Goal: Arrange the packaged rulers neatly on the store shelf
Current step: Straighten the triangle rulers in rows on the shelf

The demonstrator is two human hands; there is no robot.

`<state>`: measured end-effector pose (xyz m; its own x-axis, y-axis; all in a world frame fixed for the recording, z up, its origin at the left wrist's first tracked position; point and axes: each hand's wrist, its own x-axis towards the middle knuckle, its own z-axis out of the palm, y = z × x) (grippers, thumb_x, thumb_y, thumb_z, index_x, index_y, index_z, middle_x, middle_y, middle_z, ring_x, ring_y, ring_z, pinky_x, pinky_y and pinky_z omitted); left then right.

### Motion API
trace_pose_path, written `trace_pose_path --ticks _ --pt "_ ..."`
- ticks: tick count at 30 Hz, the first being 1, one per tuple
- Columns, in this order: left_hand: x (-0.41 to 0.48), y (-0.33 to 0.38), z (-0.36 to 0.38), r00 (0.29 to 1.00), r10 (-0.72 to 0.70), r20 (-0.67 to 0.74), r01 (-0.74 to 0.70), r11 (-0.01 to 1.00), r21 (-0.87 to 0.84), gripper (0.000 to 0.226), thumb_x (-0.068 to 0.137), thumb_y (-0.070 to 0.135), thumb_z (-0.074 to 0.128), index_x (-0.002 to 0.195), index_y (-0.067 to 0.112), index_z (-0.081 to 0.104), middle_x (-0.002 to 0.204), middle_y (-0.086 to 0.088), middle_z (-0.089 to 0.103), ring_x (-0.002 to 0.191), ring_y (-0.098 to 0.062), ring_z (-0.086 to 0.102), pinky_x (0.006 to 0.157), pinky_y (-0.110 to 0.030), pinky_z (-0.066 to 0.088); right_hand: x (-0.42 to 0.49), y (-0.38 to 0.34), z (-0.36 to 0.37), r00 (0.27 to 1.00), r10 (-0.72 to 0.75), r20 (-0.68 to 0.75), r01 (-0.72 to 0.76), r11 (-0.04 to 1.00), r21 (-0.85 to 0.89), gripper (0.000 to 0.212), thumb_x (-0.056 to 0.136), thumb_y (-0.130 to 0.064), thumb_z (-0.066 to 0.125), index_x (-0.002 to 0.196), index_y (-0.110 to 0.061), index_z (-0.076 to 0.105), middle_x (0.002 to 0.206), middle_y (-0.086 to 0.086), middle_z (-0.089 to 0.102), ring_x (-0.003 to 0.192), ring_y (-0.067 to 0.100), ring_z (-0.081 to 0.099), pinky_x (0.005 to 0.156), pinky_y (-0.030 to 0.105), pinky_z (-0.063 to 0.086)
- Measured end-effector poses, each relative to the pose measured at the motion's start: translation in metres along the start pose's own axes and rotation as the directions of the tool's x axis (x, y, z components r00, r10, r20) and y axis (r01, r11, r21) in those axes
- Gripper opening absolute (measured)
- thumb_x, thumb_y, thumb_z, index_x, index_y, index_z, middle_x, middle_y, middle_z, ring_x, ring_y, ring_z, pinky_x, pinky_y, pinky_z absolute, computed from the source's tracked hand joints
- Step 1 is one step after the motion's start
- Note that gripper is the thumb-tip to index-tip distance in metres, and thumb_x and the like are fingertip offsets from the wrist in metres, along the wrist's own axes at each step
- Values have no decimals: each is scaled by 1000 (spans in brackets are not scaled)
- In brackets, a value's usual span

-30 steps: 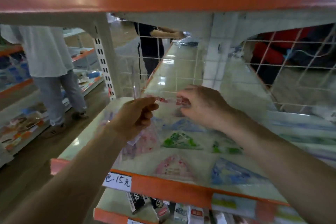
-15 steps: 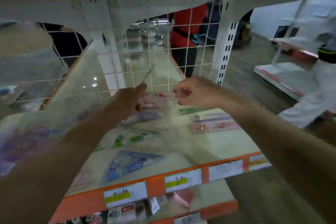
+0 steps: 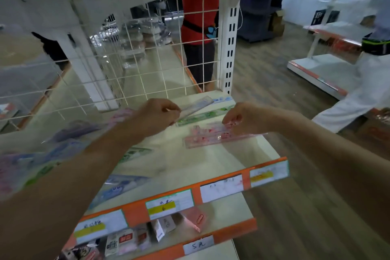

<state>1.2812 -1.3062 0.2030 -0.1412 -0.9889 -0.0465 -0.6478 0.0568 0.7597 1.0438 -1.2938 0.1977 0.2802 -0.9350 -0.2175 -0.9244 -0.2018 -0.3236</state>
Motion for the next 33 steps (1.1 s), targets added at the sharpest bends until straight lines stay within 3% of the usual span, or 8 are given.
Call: trace_pose_path --ticks 5,9,15,20,23,26,29,33 --pt "-4 11 6 999 38 16 -39 998 42 21 87 9 59 80 27 67 70 0 65 65 -17 56 60 -27 46 7 6 12 1000 -21 11 22 995 -100 16 78 -25 61 84 -39 65 80 -14 54 70 10 51 54 17 35" --pt "-5 20 7 997 70 11 -71 993 93 18 87 10 60 86 25 69 73 4 63 66 -13 55 60 -23 43 2 11 4 998 -51 -22 50 998 -45 35 84 -26 66 118 -21 64 108 -3 57 90 11 53 77 18 42" --pt "-2 37 15 981 190 35 -193 960 204 18 87 9 58 91 19 72 75 -1 66 60 -9 51 58 -19 41 -5 9 -33 896 -100 -432 170 977 128 26 89 -30 60 113 -22 67 106 -5 67 90 10 59 79 22 44" --pt "0 55 27 949 304 82 -314 930 191 15 86 12 60 90 18 73 74 5 67 57 2 54 57 -8 40 -7 -3 -32 973 -198 -119 209 974 84 27 90 -12 58 116 -14 66 96 0 67 80 10 63 76 18 50" --pt "4 52 20 980 103 169 -121 988 100 19 91 27 57 95 13 71 84 2 72 77 -11 66 74 -25 50 -9 12 -32 960 -160 -230 202 963 177 24 90 -6 59 110 -13 70 86 -3 69 68 -2 59 68 7 45" --pt "4 47 17 961 -36 275 47 998 -32 23 94 30 54 104 14 67 90 -5 71 72 -16 66 71 -30 53 -11 21 -33 939 -172 -297 227 961 159 23 91 -9 59 110 -17 71 96 -3 71 77 -1 62 76 10 48" --pt "2 46 22 976 9 217 32 982 -185 22 89 13 61 110 10 64 86 -6 67 71 -15 62 70 -29 53 -12 21 -33 936 -179 -302 223 967 120 25 89 -11 61 112 -16 70 104 3 71 91 16 64 87 31 51" --pt "1 44 22 989 104 107 -95 992 -84 41 82 5 68 121 13 59 89 2 66 83 -14 62 84 -32 52 -10 18 -33 942 -143 -303 167 984 54 36 86 -19 66 122 -20 63 103 -3 64 96 16 59 82 26 46"
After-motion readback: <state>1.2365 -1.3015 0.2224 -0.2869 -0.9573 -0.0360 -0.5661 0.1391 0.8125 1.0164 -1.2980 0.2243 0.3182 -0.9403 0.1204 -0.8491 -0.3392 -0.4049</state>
